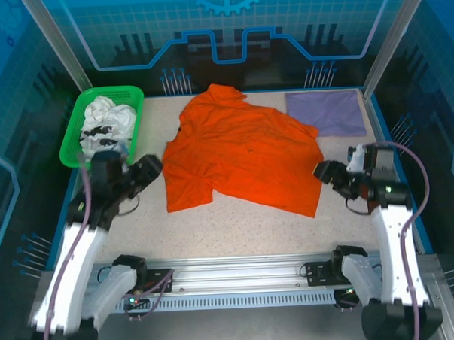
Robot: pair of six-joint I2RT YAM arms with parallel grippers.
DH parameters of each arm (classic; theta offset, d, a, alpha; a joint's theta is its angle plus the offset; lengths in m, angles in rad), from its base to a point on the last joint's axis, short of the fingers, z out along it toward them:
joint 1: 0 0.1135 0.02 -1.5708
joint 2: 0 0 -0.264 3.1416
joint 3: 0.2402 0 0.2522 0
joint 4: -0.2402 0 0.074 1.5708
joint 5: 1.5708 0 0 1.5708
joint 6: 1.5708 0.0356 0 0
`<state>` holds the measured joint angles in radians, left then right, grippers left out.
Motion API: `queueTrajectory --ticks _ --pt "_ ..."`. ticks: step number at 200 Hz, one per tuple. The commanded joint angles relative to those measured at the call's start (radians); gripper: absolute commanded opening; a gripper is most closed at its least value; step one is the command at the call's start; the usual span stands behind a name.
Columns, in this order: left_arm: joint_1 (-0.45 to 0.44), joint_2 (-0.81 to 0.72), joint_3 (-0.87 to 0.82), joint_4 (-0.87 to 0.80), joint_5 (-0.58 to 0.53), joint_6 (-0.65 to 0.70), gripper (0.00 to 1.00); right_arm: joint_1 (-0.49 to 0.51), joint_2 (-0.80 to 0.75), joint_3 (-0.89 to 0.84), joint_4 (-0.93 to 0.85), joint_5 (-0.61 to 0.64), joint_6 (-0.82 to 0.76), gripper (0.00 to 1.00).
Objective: Fold and stack the t-shirts
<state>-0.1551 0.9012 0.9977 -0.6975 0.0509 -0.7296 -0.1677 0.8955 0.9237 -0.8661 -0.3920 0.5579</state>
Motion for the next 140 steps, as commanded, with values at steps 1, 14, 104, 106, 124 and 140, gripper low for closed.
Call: queueTrajectory --ticks 1,14,104,106,124,140 --pt "-0.106 0.236 0.111 0.084 -0.037 0.053 0.68 0.042 0.177 0.065 0.064 0.053 -0.014 0.60" --pt "-0.144 0.377 0.165 0.101 -0.056 0.039 0.68 0.098 0.287 0.087 0.095 0.071 -0.022 0.57" --pt "-0.182 0.751 -0.078 0.307 -0.106 -0.197 0.64 0.401 0.665 -0.081 0.365 0.154 0.078 0.49" --pt "-0.182 0.746 -0.091 0.315 -0.106 -0.205 0.64 0.403 0.671 -0.083 0.368 0.155 0.076 0.49" --pt "-0.184 0.700 -0.204 0.350 -0.118 -0.234 0.64 0.421 0.705 -0.111 0.386 0.165 0.071 0.50" --pt "-0.192 0.645 -0.294 0.378 -0.126 -0.254 0.64 0.432 0.716 -0.135 0.402 0.167 0.069 0.51"
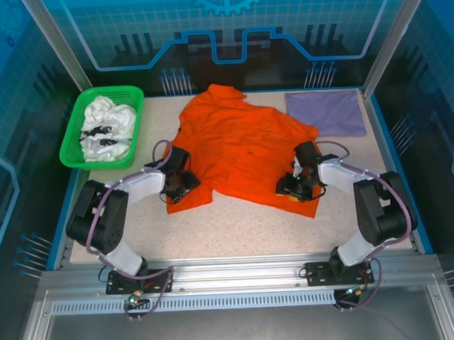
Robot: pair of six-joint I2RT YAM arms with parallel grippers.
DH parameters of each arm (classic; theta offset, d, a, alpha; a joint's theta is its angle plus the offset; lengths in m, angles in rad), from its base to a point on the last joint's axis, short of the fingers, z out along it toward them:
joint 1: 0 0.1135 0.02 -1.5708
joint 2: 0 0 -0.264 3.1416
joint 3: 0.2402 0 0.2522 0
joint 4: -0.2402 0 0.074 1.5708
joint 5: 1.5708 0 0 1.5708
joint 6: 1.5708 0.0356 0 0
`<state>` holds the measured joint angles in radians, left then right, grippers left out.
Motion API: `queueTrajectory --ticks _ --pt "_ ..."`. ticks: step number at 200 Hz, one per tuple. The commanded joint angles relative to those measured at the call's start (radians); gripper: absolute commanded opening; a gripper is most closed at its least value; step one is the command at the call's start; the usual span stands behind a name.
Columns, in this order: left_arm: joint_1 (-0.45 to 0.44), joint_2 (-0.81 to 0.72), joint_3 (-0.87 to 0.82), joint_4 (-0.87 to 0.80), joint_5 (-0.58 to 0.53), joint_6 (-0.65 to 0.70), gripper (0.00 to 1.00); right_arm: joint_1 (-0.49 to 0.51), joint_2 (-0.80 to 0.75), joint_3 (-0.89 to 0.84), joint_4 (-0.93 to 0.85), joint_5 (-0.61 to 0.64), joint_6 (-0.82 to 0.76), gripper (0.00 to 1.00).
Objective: Fold and stack the t-shirts
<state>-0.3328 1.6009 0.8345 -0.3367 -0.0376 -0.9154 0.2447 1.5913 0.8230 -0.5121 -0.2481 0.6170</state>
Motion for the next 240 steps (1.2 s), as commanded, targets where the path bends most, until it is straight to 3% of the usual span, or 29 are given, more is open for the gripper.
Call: queueTrajectory --ticks 1,63,106,132,159,176,191,204,240 --pt "-0.015 -0.057 -0.135 0.018 -0.037 -0.069 0.64 0.020 0.022 -0.035 0.048 0.023 0.010 0.51" --pt "-0.142 -0.325 -0.426 -0.019 -0.097 -0.202 0.63 0.096 -0.002 -0.122 0.042 0.049 -0.007 0.53" --pt "-0.293 -0.674 -0.585 -0.241 -0.155 -0.399 0.63 0.137 -0.093 -0.174 -0.015 0.078 -0.001 0.56" --pt "-0.345 -0.952 -0.607 -0.450 -0.177 -0.472 0.59 0.159 -0.141 -0.190 -0.062 0.055 -0.010 0.57" --pt "-0.347 -1.130 -0.496 -0.566 -0.225 -0.395 0.59 0.161 -0.220 -0.145 -0.136 -0.038 -0.050 0.59" --pt "-0.339 -1.071 -0.373 -0.517 -0.271 -0.285 0.62 0.127 -0.303 -0.072 -0.173 -0.071 -0.047 0.65" --pt "-0.314 -0.892 -0.223 -0.455 -0.290 -0.150 0.65 0.065 -0.350 0.012 -0.191 -0.100 -0.040 0.67" --pt "-0.273 -0.710 -0.093 -0.382 -0.262 -0.036 0.65 0.001 -0.352 0.109 -0.214 -0.054 -0.021 0.68" --pt "-0.119 -0.237 0.273 -0.221 -0.143 0.130 0.47 -0.093 -0.162 0.368 -0.209 0.121 -0.016 0.62"
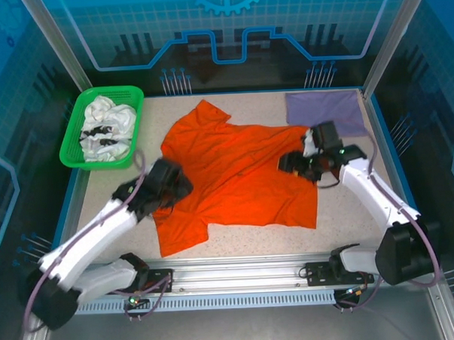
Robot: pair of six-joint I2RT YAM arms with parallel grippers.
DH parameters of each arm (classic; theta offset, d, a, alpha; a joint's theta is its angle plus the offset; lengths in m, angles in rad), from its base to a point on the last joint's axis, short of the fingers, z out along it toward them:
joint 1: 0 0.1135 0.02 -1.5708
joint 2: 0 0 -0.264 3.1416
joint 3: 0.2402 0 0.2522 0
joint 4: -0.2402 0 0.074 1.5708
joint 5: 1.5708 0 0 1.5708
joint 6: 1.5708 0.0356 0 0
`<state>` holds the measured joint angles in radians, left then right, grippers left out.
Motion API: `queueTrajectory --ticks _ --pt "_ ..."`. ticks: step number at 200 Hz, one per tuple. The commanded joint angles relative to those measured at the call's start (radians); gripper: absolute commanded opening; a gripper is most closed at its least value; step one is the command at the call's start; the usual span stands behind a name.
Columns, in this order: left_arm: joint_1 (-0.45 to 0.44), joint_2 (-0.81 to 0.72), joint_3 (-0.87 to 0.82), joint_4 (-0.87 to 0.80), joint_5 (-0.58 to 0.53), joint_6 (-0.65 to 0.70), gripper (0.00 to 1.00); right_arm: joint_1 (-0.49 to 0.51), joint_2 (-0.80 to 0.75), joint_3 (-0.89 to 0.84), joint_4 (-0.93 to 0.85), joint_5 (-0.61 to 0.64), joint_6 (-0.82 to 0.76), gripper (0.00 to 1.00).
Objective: Fold and stack the t-shirts
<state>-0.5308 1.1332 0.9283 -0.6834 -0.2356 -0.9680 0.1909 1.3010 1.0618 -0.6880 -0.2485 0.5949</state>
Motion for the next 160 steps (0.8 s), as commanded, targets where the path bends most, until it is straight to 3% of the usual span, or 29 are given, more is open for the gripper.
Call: queueTrajectory --ticks 1,43,90,117,160 --pt "0.084 0.247 0.193 0.127 0.060 0.183 0.47 -0.040 0.138 0.137 -0.030 0.125 0.006 0.62" --pt "0.203 0.761 0.650 0.155 0.137 0.250 0.42 -0.038 0.556 0.481 -0.022 0.101 -0.009 0.46" --pt "0.273 1.232 1.140 0.072 0.256 0.317 0.39 -0.016 0.964 0.874 -0.123 0.104 -0.018 0.43" --pt "0.300 1.395 1.313 0.027 0.296 0.314 0.37 0.010 1.124 1.031 -0.182 0.099 -0.016 0.43" --pt "0.340 1.490 1.419 -0.074 0.161 0.274 0.38 0.057 1.302 1.248 -0.233 0.079 0.021 0.46"
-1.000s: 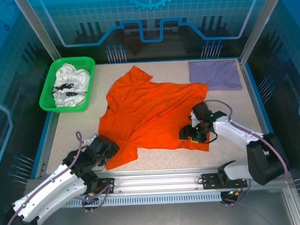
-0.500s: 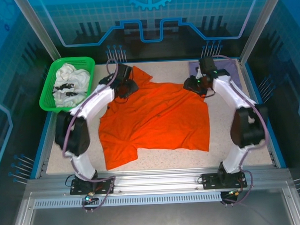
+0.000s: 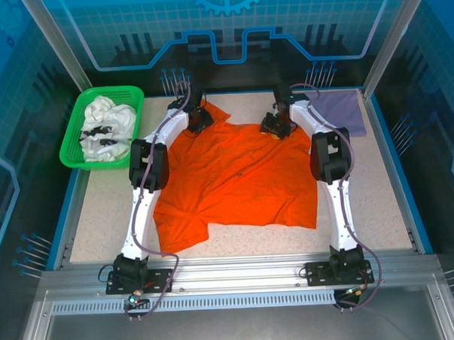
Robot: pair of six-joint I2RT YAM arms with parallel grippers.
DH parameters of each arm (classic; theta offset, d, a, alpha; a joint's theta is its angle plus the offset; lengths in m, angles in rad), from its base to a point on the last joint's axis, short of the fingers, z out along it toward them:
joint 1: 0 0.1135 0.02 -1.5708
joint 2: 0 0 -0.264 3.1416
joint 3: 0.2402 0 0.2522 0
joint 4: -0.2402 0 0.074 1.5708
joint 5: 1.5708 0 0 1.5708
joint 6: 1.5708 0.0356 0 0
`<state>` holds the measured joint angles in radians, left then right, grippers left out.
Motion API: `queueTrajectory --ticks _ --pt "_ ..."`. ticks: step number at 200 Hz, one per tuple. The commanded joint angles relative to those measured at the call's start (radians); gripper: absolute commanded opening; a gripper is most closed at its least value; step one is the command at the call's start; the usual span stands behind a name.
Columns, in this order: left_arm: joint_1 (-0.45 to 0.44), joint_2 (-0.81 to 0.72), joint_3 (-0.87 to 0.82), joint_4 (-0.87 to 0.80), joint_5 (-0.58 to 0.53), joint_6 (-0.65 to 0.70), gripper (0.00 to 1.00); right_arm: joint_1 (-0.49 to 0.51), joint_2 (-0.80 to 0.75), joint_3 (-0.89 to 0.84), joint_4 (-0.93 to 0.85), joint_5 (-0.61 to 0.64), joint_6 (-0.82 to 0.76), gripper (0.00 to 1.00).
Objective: Fold and stack the t-shirts
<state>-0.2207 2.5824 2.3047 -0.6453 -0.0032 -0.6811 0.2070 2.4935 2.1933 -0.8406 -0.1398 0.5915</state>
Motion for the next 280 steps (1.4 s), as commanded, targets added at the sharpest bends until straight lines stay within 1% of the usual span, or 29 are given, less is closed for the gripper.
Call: queueTrajectory --ticks 1,19,37,53,69,107,123,137,158,164,180,191,204,212,223,228,229,230,233,234,237,239,241,244,245,248,252,267,280 --pt "0.031 0.041 0.043 -0.114 -0.073 -0.013 0.38 0.041 0.114 0.123 -0.083 -0.030 0.025 0.46" --pt "0.061 0.045 0.050 -0.145 -0.126 -0.041 0.38 0.064 0.205 0.246 -0.110 -0.051 0.042 0.47" --pt "0.087 0.051 0.053 -0.162 -0.177 -0.038 0.37 0.081 0.281 0.363 -0.118 -0.074 0.067 0.49" --pt "0.113 0.059 0.059 -0.173 -0.189 -0.036 0.37 0.086 0.330 0.434 -0.104 -0.088 0.093 0.50" --pt "0.141 0.064 0.067 -0.186 -0.199 -0.038 0.36 0.086 0.357 0.468 -0.060 -0.114 0.111 0.52" --pt "0.170 0.026 0.082 -0.184 -0.282 -0.022 0.37 0.085 0.380 0.529 0.061 -0.145 0.118 0.60" --pt "0.178 0.028 0.139 -0.190 -0.251 -0.003 0.39 0.079 0.380 0.558 0.098 -0.157 0.125 0.66" --pt "0.178 0.022 0.203 -0.200 -0.210 0.023 0.42 0.073 0.368 0.604 0.098 -0.174 0.118 0.71" --pt "0.176 -0.069 0.182 -0.144 -0.135 0.044 0.53 0.067 0.273 0.622 0.085 -0.169 0.082 0.78" --pt "0.174 -0.097 0.186 -0.143 -0.113 0.050 0.57 0.065 0.234 0.618 0.071 -0.161 0.071 0.80" --pt "0.154 -0.185 0.184 -0.153 -0.075 0.071 0.72 0.054 0.093 0.557 0.051 -0.160 0.045 0.82" --pt "0.126 -0.268 0.151 -0.167 -0.077 0.092 0.79 0.052 -0.021 0.472 0.024 -0.159 0.018 0.82" --pt "0.087 -0.401 0.028 -0.162 -0.081 0.098 0.83 0.058 -0.203 0.293 -0.017 -0.124 -0.036 0.80" --pt "0.062 -0.511 -0.112 -0.128 -0.072 0.085 0.83 0.065 -0.338 0.109 -0.011 -0.084 -0.047 0.78" --pt "0.024 -0.681 -0.362 -0.054 -0.073 0.044 0.83 0.065 -0.554 -0.226 0.071 -0.058 -0.028 0.76" --pt "0.004 -0.756 -0.468 -0.023 -0.076 0.029 0.83 0.059 -0.647 -0.373 0.117 -0.053 -0.011 0.75" --pt "0.000 -0.769 -0.485 -0.017 -0.078 0.027 0.82 0.057 -0.672 -0.434 0.125 -0.051 -0.008 0.75" --pt "-0.002 -0.787 -0.510 -0.012 -0.080 0.023 0.82 0.056 -0.692 -0.434 0.132 -0.050 -0.002 0.75" --pt "-0.015 -0.827 -0.565 0.001 -0.085 0.013 0.82 0.050 -0.764 -0.546 0.163 -0.045 0.016 0.75" --pt "-0.018 -0.844 -0.582 0.004 -0.088 0.008 0.81 0.050 -0.764 -0.546 0.163 -0.045 0.016 0.75" --pt "-0.030 -0.882 -0.643 0.017 -0.092 -0.002 0.81 0.045 -0.837 -0.661 0.191 -0.035 0.034 0.75" --pt "-0.036 -0.911 -0.681 0.023 -0.094 -0.011 0.81 0.043 -0.853 -0.685 0.198 -0.034 0.038 0.75" --pt "-0.043 -0.933 -0.714 0.027 -0.097 -0.020 0.80 0.037 -0.905 -0.762 0.213 -0.031 0.050 0.75" --pt "-0.054 -0.966 -0.768 0.030 -0.100 -0.036 0.80 0.033 -0.935 -0.804 0.226 -0.026 0.056 0.75" --pt "-0.056 -0.981 -0.782 0.029 -0.101 -0.042 0.79 0.029 -0.972 -0.856 0.234 -0.023 0.062 0.75" --pt "-0.064 -1.016 -0.829 0.026 -0.101 -0.062 0.78 0.024 -0.999 -0.894 0.241 -0.023 0.067 0.74" --pt "-0.072 -1.059 -0.891 0.019 -0.099 -0.090 0.76 0.015 -1.079 -1.005 0.254 -0.015 0.081 0.74" --pt "-0.101 -1.204 -1.104 0.006 -0.059 -0.150 0.70 -0.023 -1.261 -1.245 0.263 -0.027 0.104 0.72" --pt "-0.136 -1.328 -1.248 -0.039 -0.054 -0.153 0.67 -0.078 -1.394 -1.427 0.237 -0.060 0.104 0.69"
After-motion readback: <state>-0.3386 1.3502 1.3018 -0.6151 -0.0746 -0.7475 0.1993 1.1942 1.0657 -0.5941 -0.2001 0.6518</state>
